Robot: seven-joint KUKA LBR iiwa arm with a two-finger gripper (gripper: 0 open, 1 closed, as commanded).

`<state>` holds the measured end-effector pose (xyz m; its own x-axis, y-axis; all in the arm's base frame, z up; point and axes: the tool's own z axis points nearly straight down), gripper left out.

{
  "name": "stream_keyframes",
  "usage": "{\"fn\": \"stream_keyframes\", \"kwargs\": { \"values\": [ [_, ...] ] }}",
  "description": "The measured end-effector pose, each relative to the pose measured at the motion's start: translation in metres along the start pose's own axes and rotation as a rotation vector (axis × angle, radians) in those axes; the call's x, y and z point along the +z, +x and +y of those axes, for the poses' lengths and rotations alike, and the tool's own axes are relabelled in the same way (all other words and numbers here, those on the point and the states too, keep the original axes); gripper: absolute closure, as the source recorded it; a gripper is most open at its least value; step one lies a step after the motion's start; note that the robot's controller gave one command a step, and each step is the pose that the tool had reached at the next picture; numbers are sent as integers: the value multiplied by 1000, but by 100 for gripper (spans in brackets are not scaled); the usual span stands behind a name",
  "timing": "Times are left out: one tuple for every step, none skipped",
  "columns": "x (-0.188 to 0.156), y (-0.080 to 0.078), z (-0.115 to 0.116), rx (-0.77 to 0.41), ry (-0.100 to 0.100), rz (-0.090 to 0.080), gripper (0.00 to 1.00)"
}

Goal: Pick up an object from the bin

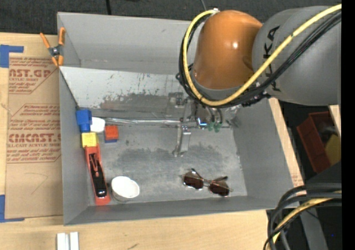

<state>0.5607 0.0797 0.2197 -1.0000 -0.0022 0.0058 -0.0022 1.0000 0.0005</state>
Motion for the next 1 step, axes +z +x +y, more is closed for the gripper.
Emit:
{"fn": "stream_keyframes", "kwargs": {
  "values": [
    [-5, -1, 0, 2, -1, -8, 0]
  ]
}}
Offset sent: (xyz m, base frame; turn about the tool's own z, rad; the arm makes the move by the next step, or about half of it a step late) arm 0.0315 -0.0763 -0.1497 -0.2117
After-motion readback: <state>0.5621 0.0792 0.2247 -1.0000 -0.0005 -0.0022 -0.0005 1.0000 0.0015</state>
